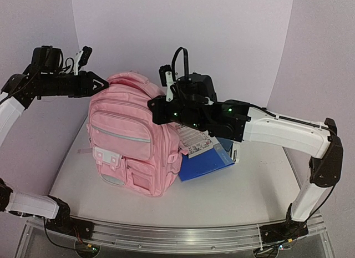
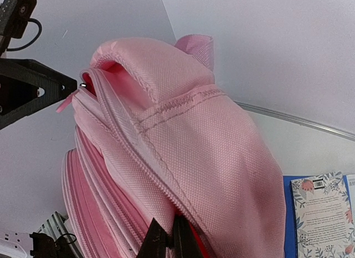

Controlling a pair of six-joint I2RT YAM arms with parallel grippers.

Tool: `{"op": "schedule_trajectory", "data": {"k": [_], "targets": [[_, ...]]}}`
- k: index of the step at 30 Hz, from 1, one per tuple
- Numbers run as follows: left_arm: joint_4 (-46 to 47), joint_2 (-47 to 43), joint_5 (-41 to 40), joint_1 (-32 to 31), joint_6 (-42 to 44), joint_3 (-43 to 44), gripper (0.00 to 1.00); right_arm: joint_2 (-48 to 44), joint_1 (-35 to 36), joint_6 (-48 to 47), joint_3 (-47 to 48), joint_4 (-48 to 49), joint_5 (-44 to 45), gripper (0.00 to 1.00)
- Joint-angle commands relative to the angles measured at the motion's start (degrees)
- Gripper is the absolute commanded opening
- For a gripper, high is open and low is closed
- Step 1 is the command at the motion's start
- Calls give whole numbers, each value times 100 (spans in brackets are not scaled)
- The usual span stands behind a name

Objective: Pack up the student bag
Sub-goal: Unzip the student bag at the center of the board.

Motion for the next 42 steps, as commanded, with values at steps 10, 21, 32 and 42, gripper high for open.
{"op": "schedule_trajectory", "data": {"k": [10,21,32,42], "targets": [[-238,172,52,-2,99,146,39,-108,31,22,-124,-103,180,5],[-86,269,220,-2,59,139,16,-120,33,4,-131,-103,254,5],[-307,235,-840,7,94,303,0,-267,31,-37,-275,-103,435,4],[-626,237,-1255,541,160,309,0,-518,33,-72,-448,-103,645,4]]}}
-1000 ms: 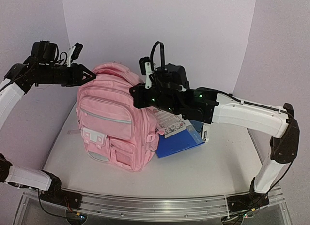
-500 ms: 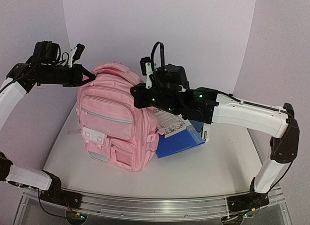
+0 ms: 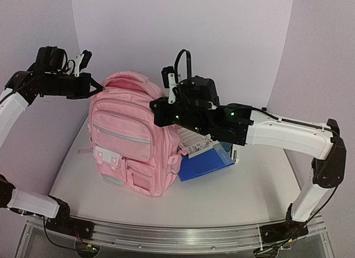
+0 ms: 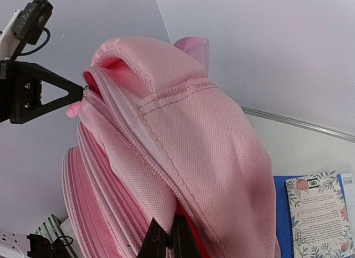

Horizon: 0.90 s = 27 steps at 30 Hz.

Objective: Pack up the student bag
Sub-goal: Unzip the student bag at the center of the board.

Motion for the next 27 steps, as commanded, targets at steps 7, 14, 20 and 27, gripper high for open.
{"op": "schedule_trajectory", "data": {"k": [7,14,20,27], "targets": [[-293,-143,-944,709,-16,-379,0,-443,-26,-60,-208,-317,476,2],[-130,-333,-1089,928,-186,-797,0,-541,-27,-91,-265,-317,580,0],[-285,-400,-1177,1028,-177,-575,0,-592,-22,-127,-312,-325,737,0],[-164,-683,-930,1202,-564,-1386,0,-651,-27,-130,-345,-326,762,0]]}}
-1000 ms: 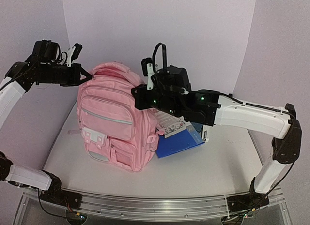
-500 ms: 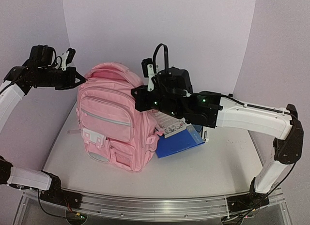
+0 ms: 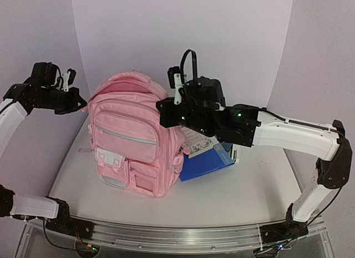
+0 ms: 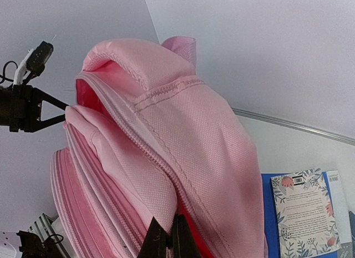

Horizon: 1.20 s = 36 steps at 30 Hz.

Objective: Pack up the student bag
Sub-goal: Unzip the student bag at the center of the board.

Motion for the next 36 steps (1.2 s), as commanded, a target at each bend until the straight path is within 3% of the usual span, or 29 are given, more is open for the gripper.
{"op": "schedule_trajectory", "data": {"k": [1,9,19,22,24,27,31,36], "targets": [[137,-348,-395,216,-437,-681,0,-351,-56,-49,-65,-230,456,0],[787,-884,-166,258,-1348,-2228,0,-375,-54,-75,-56,-222,323,0],[852,-1131,-534,274,-1718,-2867,1,-455,-52,-194,-164,-36,-313,0],[845,-1204,-556,274,-1676,-2848,15,-527,-56,-328,-252,126,-825,0],[778,-1223,-538,276,-1449,-2578,37,-599,-56,-448,-311,244,-1276,0],[611,-1187,-548,273,-1164,-1880,58,-729,-52,-658,-413,374,-2021,0],[431,-979,-345,275,-725,-889,71,-818,-50,-894,-508,392,-3057,0],[789,-922,812,269,-91,-339,83,-865,-40,-982,-620,372,-3713,0]]}}
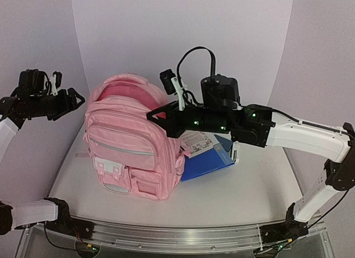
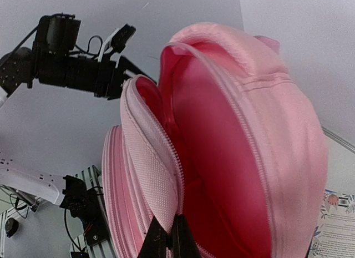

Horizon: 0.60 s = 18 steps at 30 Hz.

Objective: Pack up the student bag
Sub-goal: Unzip the student bag at the center of the board.

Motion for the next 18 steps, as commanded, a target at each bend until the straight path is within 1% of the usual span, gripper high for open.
{"op": "schedule_trajectory", "data": {"k": [1,4,9,15,18], "targets": [[416,18,1173,19,799,495,87,-280,47,-217,-109,147,-1132,0],[433,163,1632,23,1153,623,91,-289,63,-255,-152,80,-1462,0],[341,456,1737,24,1561,599,98,-233,110,-316,-133,-146,-1879,0],[685,556,2506,20,2009,345,100,-74,134,-318,-84,-379,-2084,0],[829,615,2727,19,2212,310,100,-14,143,-319,-73,-430,-2070,0]]}}
